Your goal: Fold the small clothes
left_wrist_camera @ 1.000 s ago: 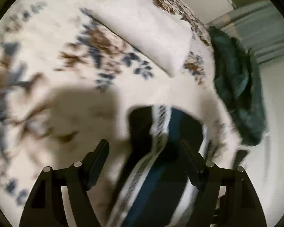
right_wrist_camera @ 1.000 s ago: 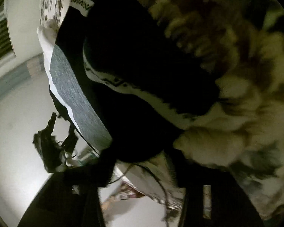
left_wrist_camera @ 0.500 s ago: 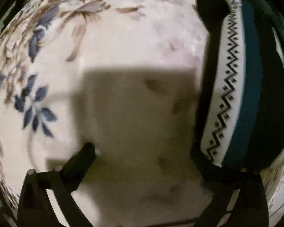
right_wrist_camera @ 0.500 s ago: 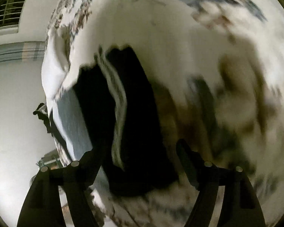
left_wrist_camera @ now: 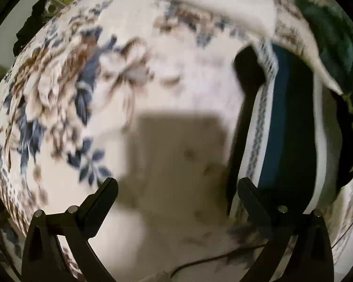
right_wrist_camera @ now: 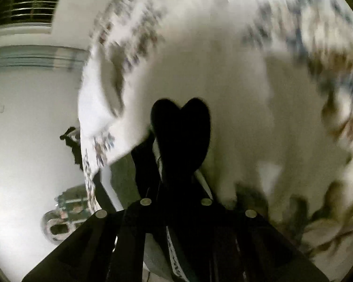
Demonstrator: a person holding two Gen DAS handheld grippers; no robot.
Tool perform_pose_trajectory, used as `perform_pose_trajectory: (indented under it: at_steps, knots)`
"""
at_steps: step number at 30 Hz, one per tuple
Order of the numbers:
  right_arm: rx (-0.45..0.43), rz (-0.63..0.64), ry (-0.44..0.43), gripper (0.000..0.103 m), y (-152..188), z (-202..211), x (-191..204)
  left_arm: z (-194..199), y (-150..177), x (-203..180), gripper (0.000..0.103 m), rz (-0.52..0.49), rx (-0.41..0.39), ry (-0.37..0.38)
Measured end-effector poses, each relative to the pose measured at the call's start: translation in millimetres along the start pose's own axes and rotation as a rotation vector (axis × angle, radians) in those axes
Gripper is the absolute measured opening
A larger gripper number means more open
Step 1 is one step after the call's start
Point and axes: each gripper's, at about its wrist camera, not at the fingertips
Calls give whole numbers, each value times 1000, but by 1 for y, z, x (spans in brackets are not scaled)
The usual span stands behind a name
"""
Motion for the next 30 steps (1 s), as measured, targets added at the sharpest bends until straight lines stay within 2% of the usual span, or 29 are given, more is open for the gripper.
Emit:
perform_pose_trajectory:
  at_steps: [2, 3, 5, 6, 7, 8, 10, 11, 12, 13, 15, 17, 19, 20, 22, 23, 24, 25, 26, 27, 30]
  knots:
    - [13, 60, 102, 11, -8, -18, 7, 2, -13, -1, 103, 10, -37, 15]
    - [70, 86, 186, 12, -10, -34, 6, -1, -21, -4, 103, 18, -39, 25]
    - [162, 100, 312, 23, -10, -47, 1, -8, -30, -9, 103, 52, -33, 61]
    - [153, 137, 391, 24, -12, -44, 9, -11, -34, -10, 103, 67, -34, 83]
    - [131, 176, 418, 27, -14, -40, 22, -10, -29, -14, 103, 80, -35, 108]
    - [111, 206, 414, 33, -14, -35, 36, -14, -30, -23, 103, 90, -33, 137]
    - [67, 277, 351, 42, -12, -19, 83, -18, -28, -37, 103, 99, -41, 211]
    - [66, 307, 309, 50, -9, -18, 103, -23, -23, -42, 103, 97, -39, 246]
    - [103, 354, 240, 56, -4, -25, 130, -28, -18, -42, 102, 96, -34, 269]
    - [179, 403, 182, 61, 3, -42, 155, -27, -10, -46, 100, 96, -27, 293]
    - [336, 520, 110, 61, 25, -88, 204, -36, -2, -52, 89, 92, -8, 325]
    - [484, 647, 93, 61, 51, -144, 249, -40, 4, -58, 78, 80, -13, 355]
    - [595, 791, 126, 61, 80, -191, 277, -41, 8, -61, 69, 79, -10, 379]
    - [610, 838, 154, 61, 85, -207, 284, -42, 10, -62, 64, 77, -15, 390]
    - [733, 940, 226, 61, 101, -261, 298, -43, 12, -64, 63, 66, -20, 399]
    - [779, 962, 256, 54, 107, -270, 293, -44, 13, -65, 63, 63, -24, 403]
    - [820, 990, 293, 38, 113, -284, 293, -44, 13, -65, 63, 64, -27, 408]
    - [839, 986, 315, 7, 115, -285, 286, -46, 12, -65, 63, 67, -27, 411]
    - [832, 923, 342, 6, 108, -292, 285, -46, 13, -64, 63, 73, -30, 415]
    - [776, 815, 345, 6, 93, -293, 282, -46, 14, -64, 63, 80, -33, 421]
    - [687, 416, 314, 5, 40, -288, 248, -47, 16, -62, 63, 105, -42, 435]
Point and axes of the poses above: each gripper's, at about its wrist camera, not at the fingertips, and z roughly against the way its jaws point, x to its left, y to its underside, and after that the axes turned 13 degrees about -x, right-handed
